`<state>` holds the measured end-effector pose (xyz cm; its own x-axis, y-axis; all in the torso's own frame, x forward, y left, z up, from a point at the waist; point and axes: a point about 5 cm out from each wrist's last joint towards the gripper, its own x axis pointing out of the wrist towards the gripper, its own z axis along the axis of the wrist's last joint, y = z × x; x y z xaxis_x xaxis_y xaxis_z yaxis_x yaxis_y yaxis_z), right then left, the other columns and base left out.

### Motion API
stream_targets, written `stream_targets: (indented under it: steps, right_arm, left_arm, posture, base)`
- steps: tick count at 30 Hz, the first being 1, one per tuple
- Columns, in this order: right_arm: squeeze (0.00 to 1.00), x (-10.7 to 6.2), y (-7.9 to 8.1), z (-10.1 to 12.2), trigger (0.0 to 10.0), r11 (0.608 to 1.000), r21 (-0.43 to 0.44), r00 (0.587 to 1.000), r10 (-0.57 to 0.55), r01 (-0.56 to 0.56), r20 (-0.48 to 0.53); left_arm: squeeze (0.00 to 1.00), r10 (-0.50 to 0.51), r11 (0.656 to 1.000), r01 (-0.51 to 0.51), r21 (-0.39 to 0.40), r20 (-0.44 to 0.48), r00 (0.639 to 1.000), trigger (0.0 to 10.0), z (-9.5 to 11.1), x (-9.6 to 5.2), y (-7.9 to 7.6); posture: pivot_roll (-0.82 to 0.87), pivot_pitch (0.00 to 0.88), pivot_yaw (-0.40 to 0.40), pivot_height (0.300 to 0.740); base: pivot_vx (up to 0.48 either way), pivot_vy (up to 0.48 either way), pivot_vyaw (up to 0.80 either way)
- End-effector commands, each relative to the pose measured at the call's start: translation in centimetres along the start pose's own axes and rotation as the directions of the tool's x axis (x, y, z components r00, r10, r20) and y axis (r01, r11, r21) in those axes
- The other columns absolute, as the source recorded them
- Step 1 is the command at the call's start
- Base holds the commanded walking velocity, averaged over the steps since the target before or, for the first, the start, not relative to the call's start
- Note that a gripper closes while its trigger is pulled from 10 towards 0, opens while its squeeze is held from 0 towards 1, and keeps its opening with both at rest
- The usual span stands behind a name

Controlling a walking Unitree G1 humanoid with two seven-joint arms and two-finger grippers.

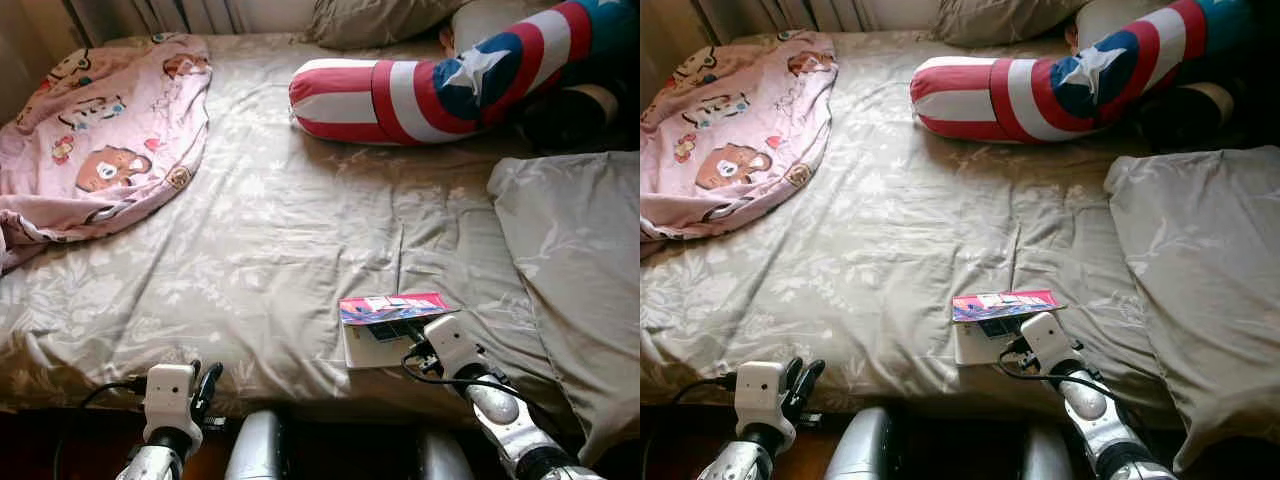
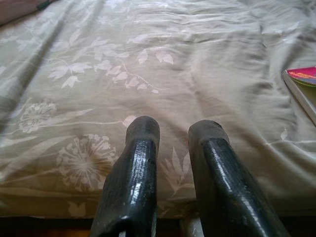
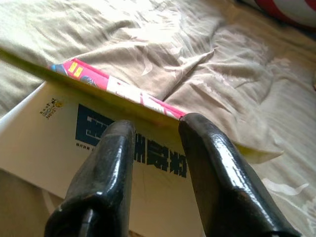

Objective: Clean up the room

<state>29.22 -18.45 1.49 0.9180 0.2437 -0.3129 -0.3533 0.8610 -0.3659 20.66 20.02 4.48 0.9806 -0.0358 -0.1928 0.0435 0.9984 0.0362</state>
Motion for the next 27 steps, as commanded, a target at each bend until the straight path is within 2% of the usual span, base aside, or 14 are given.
stream_targets:
  steps: [1, 16, 17, 18, 19, 20, 24, 27]
  right_arm:
    - [0.00, -0.2, 0.3, -0.3, 10.0, 1.000, 0.012, 1.000, 0.004, -0.003, -0.006]
    - [0.00, -0.2, 0.3, -0.3, 10.0, 1.000, 0.012, 1.000, 0.004, -0.003, -0.006]
    - [0.00, -0.3, 0.2, -0.3, 10.0, 0.997, 0.071, 1.000, -0.018, 0.018, 0.010]
    - [0.00, -0.5, -0.1, -0.9, 10.0, 0.932, 0.337, 0.990, -0.137, 0.137, -0.022]
    - [0.00, -0.9, 0.2, -2.0, 10.0, 0.732, 0.629, 0.961, -0.256, 0.261, -0.102]
    - [0.00, -1.0, 0.4, -2.4, 10.0, 0.677, 0.678, 0.953, -0.275, 0.286, -0.128]
    - [0.00, -1.1, 1.1, -2.7, 10.0, 0.661, 0.689, 0.951, -0.268, 0.297, -0.154]
    - [0.00, -1.2, 1.3, -2.9, 10.0, 0.668, 0.681, 0.952, -0.256, 0.301, -0.169]
  left_arm:
    - [0.00, 0.018, 0.999, -0.017, 0.031, -0.024, 1.000, 10.0, -0.5, -0.4, 0.6]
    - [0.00, 0.018, 0.999, -0.017, 0.031, -0.024, 1.000, 10.0, -0.5, -0.4, 0.6]
    - [0.00, 0.018, 0.999, -0.018, 0.030, -0.017, 1.000, 10.0, -0.7, -0.2, 0.6]
    - [0.00, 0.023, 0.999, -0.023, 0.023, -0.011, 1.000, 10.0, -0.9, 1.8, 0.6]
    - [0.00, 0.028, 1.000, -0.028, 0.014, -0.009, 1.000, 10.0, -0.9, 4.3, 0.5]
    - [0.00, 0.029, 1.000, -0.029, 0.012, -0.013, 0.999, 10.0, -0.9, 4.8, 0.4]
    - [0.00, 0.028, 1.000, -0.028, 0.006, -0.027, 0.999, 10.0, -1.2, 5.0, 0.2]
    - [0.00, 0.028, 1.000, -0.029, -0.001, -0.037, 0.999, 10.0, -1.4, 5.1, 0.0]
  posture:
    - [0.12, 0.108, 0.054, 0.625]
    - [0.12, 0.108, 0.054, 0.625]
    - [0.12, 0.104, 0.053, 0.625]
    - [0.06, 0.000, 0.038, 0.625]
    - [0.05, 0.000, 0.037, 0.630]
    - [0.06, 0.000, 0.036, 0.635]
    - [0.05, 0.000, 0.030, 0.660]
    - [0.05, 0.000, 0.024, 0.675]
  base:
    - [0.000, 0.000, 0.00]
    - [0.000, 0.000, 0.00]
    - [0.000, 0.000, 0.00]
    - [0.000, 0.000, 0.00]
    - [0.000, 0.000, 0.00]
    - [0.000, 0.000, 0.00]
    - [0.000, 0.000, 0.00]
    - [0.000, 0.000, 0.00]
